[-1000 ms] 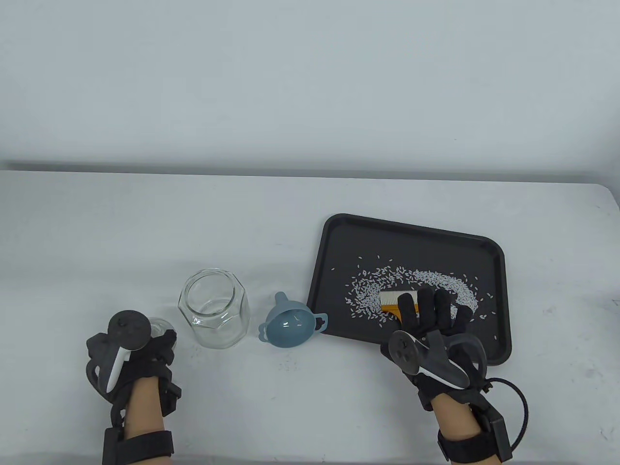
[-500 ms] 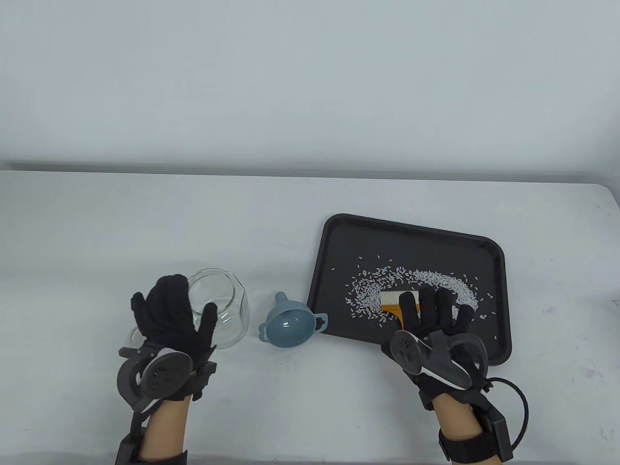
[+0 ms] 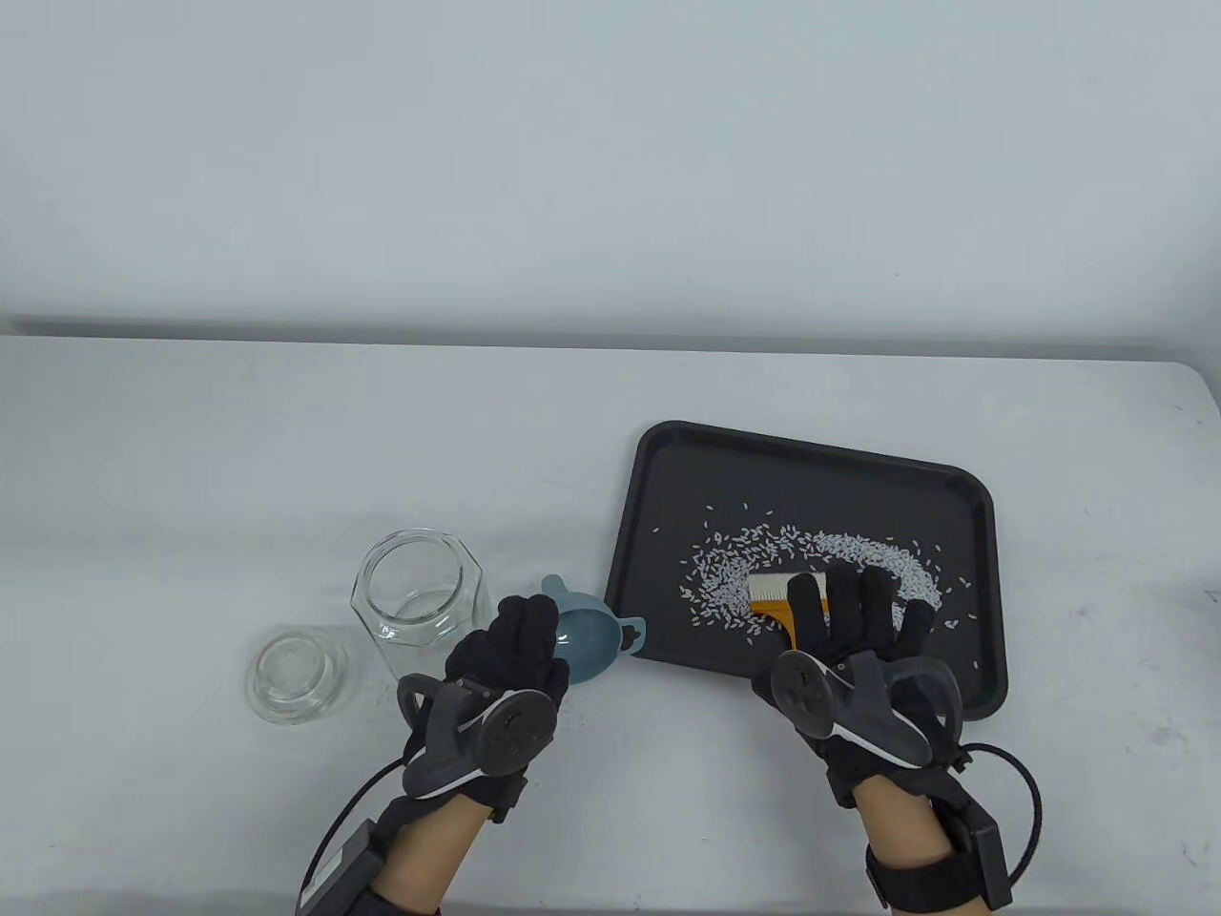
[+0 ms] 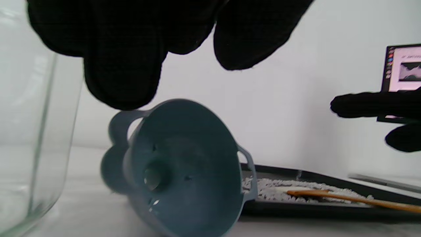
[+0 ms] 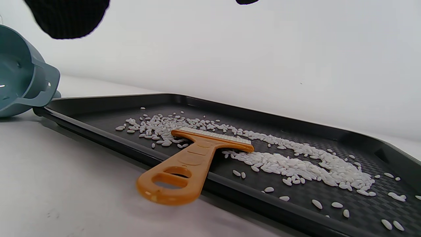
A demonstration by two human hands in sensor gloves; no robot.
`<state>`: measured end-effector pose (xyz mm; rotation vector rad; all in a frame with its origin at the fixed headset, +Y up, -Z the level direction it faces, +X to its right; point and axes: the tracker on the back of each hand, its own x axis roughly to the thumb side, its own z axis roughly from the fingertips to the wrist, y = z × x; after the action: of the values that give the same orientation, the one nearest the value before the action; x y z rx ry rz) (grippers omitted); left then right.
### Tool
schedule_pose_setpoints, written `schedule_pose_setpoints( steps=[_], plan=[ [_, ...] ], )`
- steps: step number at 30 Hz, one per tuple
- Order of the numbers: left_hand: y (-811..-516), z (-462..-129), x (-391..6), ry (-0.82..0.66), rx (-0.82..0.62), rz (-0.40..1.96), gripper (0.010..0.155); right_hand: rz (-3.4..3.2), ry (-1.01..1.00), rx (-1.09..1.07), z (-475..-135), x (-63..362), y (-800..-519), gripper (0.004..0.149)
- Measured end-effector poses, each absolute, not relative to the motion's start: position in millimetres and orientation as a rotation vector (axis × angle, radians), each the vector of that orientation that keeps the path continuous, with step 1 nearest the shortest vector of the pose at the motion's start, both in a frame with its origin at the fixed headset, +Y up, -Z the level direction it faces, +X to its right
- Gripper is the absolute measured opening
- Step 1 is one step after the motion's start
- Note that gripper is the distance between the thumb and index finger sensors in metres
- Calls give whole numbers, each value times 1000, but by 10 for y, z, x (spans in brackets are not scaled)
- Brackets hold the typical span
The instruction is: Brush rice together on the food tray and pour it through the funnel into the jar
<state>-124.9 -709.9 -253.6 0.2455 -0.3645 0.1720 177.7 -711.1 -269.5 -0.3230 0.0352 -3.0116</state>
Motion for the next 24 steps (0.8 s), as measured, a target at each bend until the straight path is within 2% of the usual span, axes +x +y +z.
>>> schedule_pose_setpoints(
  steps=[9,17,24],
  plan=[
    [-7291,-2728,-1286,-257,102,118,67,-3008,28,-327,-2697,1772,-7116,94],
    [-7344,-2825,-1333,-201,76,136,56,-3009,6,-320,-2705,1769,-7118,93],
    [-7339,-2832,-1383,-226,58,212,51,-3009,5,-318,-2706,1769,-7111,92]
  ],
)
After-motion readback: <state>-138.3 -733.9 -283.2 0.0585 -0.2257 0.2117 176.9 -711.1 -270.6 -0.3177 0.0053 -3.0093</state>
